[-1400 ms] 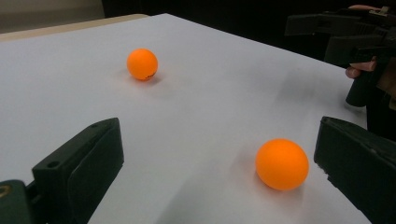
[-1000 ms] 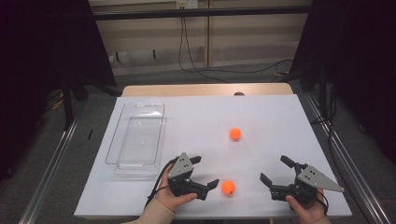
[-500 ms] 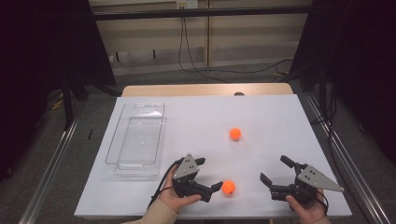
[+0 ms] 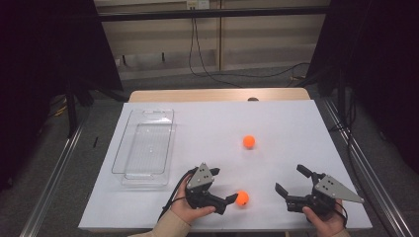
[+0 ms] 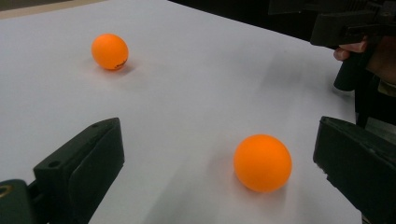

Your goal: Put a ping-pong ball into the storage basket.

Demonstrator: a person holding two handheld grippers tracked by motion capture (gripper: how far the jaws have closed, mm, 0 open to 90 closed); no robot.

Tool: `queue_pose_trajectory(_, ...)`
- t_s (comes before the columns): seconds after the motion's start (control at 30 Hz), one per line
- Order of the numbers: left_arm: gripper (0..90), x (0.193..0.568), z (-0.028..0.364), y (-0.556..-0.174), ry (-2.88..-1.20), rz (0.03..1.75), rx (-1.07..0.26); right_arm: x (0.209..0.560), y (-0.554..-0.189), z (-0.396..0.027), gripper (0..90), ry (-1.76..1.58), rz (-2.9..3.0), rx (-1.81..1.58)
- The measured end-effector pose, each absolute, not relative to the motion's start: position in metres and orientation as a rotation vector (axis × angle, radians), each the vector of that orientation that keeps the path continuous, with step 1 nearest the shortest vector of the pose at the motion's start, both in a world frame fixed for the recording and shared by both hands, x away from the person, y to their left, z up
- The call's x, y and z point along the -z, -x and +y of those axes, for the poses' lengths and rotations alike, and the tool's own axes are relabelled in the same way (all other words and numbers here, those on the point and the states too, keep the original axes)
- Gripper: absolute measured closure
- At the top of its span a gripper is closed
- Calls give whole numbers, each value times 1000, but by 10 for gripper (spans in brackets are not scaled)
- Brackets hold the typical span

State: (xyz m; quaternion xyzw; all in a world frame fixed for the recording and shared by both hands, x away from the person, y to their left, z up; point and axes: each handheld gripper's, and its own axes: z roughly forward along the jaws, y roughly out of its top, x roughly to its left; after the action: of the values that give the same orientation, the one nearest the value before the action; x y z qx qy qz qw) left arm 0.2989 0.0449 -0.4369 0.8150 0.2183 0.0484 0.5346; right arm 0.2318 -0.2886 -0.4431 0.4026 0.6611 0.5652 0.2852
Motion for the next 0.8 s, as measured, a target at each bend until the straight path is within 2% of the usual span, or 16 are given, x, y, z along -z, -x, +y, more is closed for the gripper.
queue_pose_trajectory(0.8, 26, 440, 28, -299, -2012, 476, -75, 443, -232, -289, 20, -1082, 1770, -1513)
